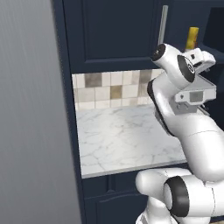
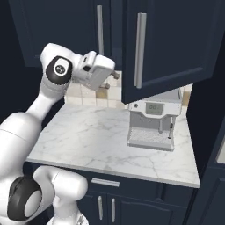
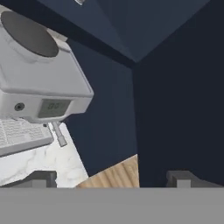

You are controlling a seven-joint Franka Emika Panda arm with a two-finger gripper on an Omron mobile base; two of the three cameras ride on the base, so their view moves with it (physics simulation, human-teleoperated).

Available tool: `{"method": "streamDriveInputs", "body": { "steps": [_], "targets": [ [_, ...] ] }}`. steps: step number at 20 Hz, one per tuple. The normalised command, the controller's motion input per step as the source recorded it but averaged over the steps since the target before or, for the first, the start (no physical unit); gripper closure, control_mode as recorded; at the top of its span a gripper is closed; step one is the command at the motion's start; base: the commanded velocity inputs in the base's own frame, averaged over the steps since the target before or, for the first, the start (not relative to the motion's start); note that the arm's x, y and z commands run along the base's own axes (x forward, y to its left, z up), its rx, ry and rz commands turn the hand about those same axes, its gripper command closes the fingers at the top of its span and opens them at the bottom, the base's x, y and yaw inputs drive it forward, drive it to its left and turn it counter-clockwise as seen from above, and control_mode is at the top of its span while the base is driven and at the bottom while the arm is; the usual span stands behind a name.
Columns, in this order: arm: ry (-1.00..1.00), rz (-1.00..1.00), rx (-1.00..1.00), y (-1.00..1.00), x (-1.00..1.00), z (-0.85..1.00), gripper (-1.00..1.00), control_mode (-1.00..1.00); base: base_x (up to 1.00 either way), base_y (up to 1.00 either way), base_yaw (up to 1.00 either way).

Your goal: Move the shaker and mustard from the cabinet to the dining counter.

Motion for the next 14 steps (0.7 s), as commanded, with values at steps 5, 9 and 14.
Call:
{"method": "streamDriveInputs", "body": {
  "steps": [5, 9, 14],
  "targets": [
    [0.01, -0.18, -0.07, -0.72, 0.16, 0.00, -1.00, -1.00, 0.00, 0.00, 0.00],
    [0.00, -0.21, -0.07, -0.80, -0.22, 0.00, -1.00, -1.00, 0.00, 0.00, 0.00],
    [0.00, -0.24, -0.03, -0.93, -0.59, 0.00, -1.00, -1.00, 0.00, 0.00, 0.00]
  ]
}}
